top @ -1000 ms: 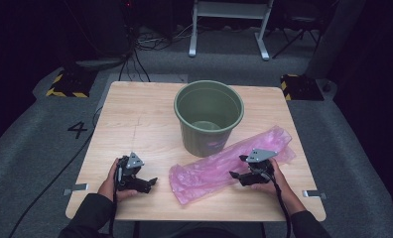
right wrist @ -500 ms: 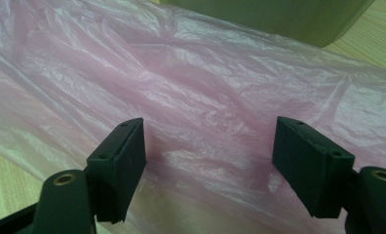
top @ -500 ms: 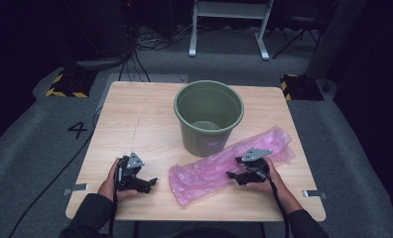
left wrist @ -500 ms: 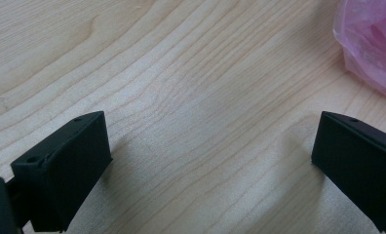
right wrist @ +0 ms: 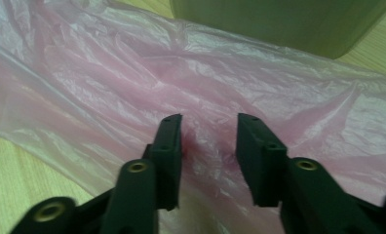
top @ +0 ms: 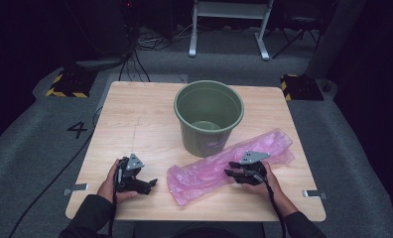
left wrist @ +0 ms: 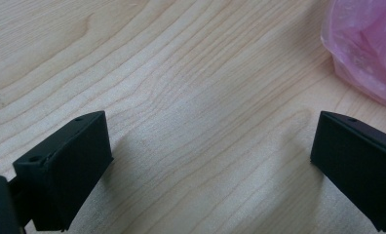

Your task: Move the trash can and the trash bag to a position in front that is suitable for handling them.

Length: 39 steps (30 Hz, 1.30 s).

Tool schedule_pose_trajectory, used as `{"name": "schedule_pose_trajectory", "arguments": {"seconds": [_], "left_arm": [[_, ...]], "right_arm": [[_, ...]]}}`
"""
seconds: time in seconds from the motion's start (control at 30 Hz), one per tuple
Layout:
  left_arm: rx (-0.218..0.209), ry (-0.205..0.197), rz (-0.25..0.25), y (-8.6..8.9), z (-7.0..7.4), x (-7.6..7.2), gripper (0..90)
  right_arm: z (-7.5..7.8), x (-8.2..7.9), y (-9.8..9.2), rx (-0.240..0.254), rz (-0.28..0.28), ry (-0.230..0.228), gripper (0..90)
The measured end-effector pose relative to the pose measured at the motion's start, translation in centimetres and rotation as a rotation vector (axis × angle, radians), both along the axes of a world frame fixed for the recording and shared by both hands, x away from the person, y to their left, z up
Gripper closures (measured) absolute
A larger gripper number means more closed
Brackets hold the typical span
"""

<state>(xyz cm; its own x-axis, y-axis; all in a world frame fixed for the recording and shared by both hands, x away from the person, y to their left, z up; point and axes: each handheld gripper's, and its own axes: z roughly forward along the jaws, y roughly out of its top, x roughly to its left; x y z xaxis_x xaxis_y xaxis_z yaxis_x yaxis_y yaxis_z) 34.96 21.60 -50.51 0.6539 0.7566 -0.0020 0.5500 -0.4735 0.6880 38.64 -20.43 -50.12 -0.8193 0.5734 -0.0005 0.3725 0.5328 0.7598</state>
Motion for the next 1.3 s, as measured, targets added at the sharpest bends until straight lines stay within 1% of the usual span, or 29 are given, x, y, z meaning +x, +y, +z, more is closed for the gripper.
{"name": "schedule_pose_trajectory", "arguments": {"seconds": [0.1,0.13,0.17,0.2,0.23,0.27,0.3,0.33,0.37,0.4,0.47,0.5,0.53,0.57,0.63,0.67,0.7,0.73,0.77,0.87,0.9,0.97,1.03,1.07,1.1,1.17,1.2,1.27,1.3], "left_arm": [[-0.002,0.004,0.001,0.1,0.0,-0.1,1.1],[-0.001,0.001,0.0,0.1,0.0,-0.1,1.1],[0.001,0.002,0.0,0.2,0.0,-0.1,1.1],[0.004,0.007,0.01,0.3,0.0,-0.3,1.1],[0.004,0.007,0.01,0.3,0.0,-0.3,1.2],[0.008,0.01,0.012,0.3,0.1,-0.4,1.2],[0.014,0.018,0.019,0.3,0.2,-0.6,1.4],[0.012,0.013,0.027,0.3,0.4,-0.8,4.3],[-0.013,0.003,0.031,0.4,0.6,-1.1,12.3],[-0.034,-0.012,0.026,0.4,0.9,-1.5,24.2],[-0.045,-0.015,0.03,0.4,1.2,-1.7,12.5],[-0.067,-0.018,0.011,0.3,1.5,-1.9,18.2],[-0.069,-0.025,0.002,0.0,1.8,-2.1,20.1],[-0.069,-0.025,0.002,0.0,1.8,-2.1,16.6],[-0.068,-0.035,-0.002,-0.6,2.1,-2.3,17.5],[-0.073,-0.04,-0.011,-0.9,2.2,-2.4,17.5],[-0.08,-0.047,-0.017,-1.6,2.5,-2.6,15.3],[-0.08,-0.047,-0.017,-1.6,2.5,-2.6,16.5],[-0.074,-0.053,-0.023,-1.9,2.6,-2.6,16.5],[-0.083,-0.058,-0.051,-3.4,2.9,-2.6,15.6],[-0.065,-0.059,-0.057,-4.3,3.0,-2.5,15.7],[-0.063,-0.061,-0.061,-4.8,2.9,-2.5,15.9],[-0.063,-0.064,-0.084,-5.8,2.8,-2.4,15.8],[-0.051,-0.047,-0.11,-6.5,2.4,-2.1,15.8],[-0.051,-0.047,-0.11,-6.5,2.4,-2.1,15.8],[-0.005,-0.036,-0.114,-7.2,1.7,-1.6,16.1],[0.003,-0.031,-0.114,-7.2,1.5,-1.3,16.8],[-0.005,-0.021,-0.117,-7.2,1.2,-1.0,18.1],[0.001,-0.023,-0.124,-7.3,1.1,-0.8,19.6]], "right_arm": [[0.0,0.0,0.2,-0.004,0.011,-0.002,68.1],[0.1,0.0,0.2,0.014,0.069,0.027,54.1],[0.1,0.0,0.2,0.014,0.069,0.027,54.1],[0.3,-0.3,0.3,-0.007,0.086,0.022,36.9],[0.3,-0.3,0.3,-0.007,0.086,0.022,36.9],[0.4,-0.5,0.3,-0.021,0.087,0.012,30.5],[0.6,-0.7,0.1,-0.028,0.089,0.001,28.7],[0.8,-0.8,-0.1,-0.024,0.089,-0.011,26.7],[0.9,-1.0,-0.3,-0.019,0.098,-0.016,24.4],[1.3,-1.3,-0.9,-0.044,0.097,-0.048,24.2],[1.4,-1.3,-1.2,-0.039,0.09,-0.048,24.6],[1.7,-1.3,-2.1,-0.016,0.068,-0.047,26.6],[1.8,-1.2,-2.4,-0.016,0.059,-0.053,26.9],[1.8,-1.2,-2.4,-0.016,0.059,-0.053,26.9],[2.0,-1.0,-3.6,-0.003,0.02,-0.061,26.7],[2.0,-1.0,-3.6,-0.003,0.02,-0.061,26.7],[2.1,-0.9,-4.3,0.0,-0.003,-0.061,25.9],[2.1,-0.9,-4.3,0.0,-0.003,-0.061,25.9],[2.1,-0.8,-4.5,0.001,-0.008,-0.062,25.3],[2.3,-0.7,-5.0,-0.003,-0.028,-0.075,24.9],[2.3,-0.6,-5.2,0.005,-0.035,-0.071,24.1],[2.3,-0.6,-5.2,0.0,-0.034,-0.074,23.7],[2.4,-0.7,-5.0,0.003,-0.024,-0.079,23.3],[2.4,-0.6,-4.7,0.005,-0.016,-0.081,23.2],[2.4,-0.6,-4.7,0.005,-0.016,-0.081,23.2],[2.3,-0.5,-4.2,0.002,-0.006,-0.073,22.4],[2.1,-0.5,-3.7,-0.015,0.011,-0.073,22.0],[1.9,-0.5,-3.3,-0.027,0.021,-0.07,22.0],[1.6,-0.5,-3.1,-0.047,0.028,-0.063,21.8]]}}
